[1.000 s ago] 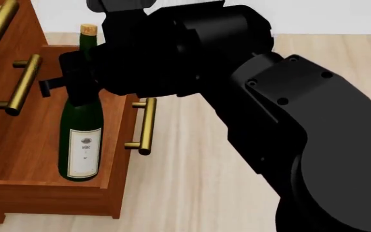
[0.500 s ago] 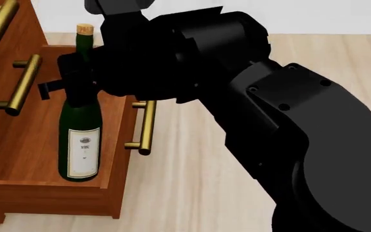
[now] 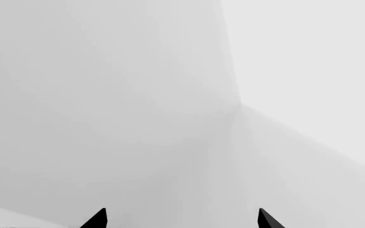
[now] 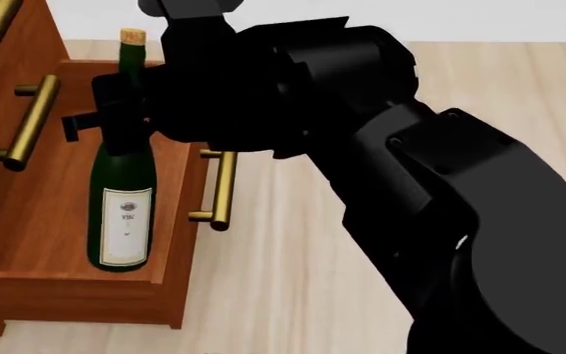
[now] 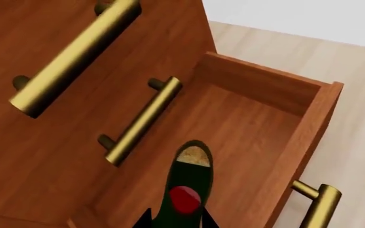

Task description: Put the wine bottle in the bottom drawer of the cabinet.

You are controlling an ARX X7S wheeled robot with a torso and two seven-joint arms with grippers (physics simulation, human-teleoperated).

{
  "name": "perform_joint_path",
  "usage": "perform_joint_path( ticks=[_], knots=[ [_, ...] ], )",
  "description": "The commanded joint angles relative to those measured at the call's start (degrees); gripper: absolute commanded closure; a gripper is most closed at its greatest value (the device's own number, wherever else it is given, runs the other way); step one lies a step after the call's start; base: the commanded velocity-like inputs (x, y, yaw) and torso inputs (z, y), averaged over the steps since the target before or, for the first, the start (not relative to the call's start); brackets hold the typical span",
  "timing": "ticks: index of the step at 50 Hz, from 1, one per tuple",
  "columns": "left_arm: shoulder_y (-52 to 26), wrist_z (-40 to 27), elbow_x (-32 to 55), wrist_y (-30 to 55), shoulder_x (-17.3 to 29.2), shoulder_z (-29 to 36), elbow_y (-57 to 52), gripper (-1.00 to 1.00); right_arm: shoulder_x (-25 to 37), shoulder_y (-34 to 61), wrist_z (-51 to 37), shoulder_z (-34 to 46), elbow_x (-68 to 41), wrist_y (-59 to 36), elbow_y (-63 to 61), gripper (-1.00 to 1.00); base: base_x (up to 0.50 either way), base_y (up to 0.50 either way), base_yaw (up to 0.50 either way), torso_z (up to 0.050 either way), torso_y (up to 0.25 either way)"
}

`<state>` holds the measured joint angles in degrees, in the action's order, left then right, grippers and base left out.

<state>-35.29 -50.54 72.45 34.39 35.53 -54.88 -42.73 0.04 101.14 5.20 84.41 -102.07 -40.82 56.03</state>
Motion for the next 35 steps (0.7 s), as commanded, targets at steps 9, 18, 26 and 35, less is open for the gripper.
perform_joint_path(
  ticks=[9, 18, 26, 35],
  knots=[
    [0.2, 0.1, -0.4, -0.1, 0.3, 0.3, -0.2, -1.0, 0.0, -2.7, -0.3, 6.6, 2.3, -1.1, -1.6, 1.0, 0.0, 0.0, 0.0, 0.0, -0.178],
    [0.2, -0.1, -0.5, -0.1, 0.4, 0.5, -0.1, -1.0, 0.0, -2.4, -1.2, 6.6, 1.9, -1.1, -0.5, 1.0, 0.0, 0.0, 0.0, 0.0, -0.222],
    [0.3, -0.2, -0.7, -0.2, 0.4, 0.7, 0.0, -1.0, 0.0, -2.7, -1.4, 6.6, 2.6, -1.0, -0.4, 1.0, 0.0, 0.0, 0.0, 0.0, -0.202],
    [0.1, -0.7, -0.2, 0.0, 0.8, 0.8, -0.1, -1.0, 0.0, -2.7, -1.6, 6.5, 2.6, -1.0, -0.3, 1.0, 0.0, 0.0, 0.0, 0.0, -0.201]
  ],
)
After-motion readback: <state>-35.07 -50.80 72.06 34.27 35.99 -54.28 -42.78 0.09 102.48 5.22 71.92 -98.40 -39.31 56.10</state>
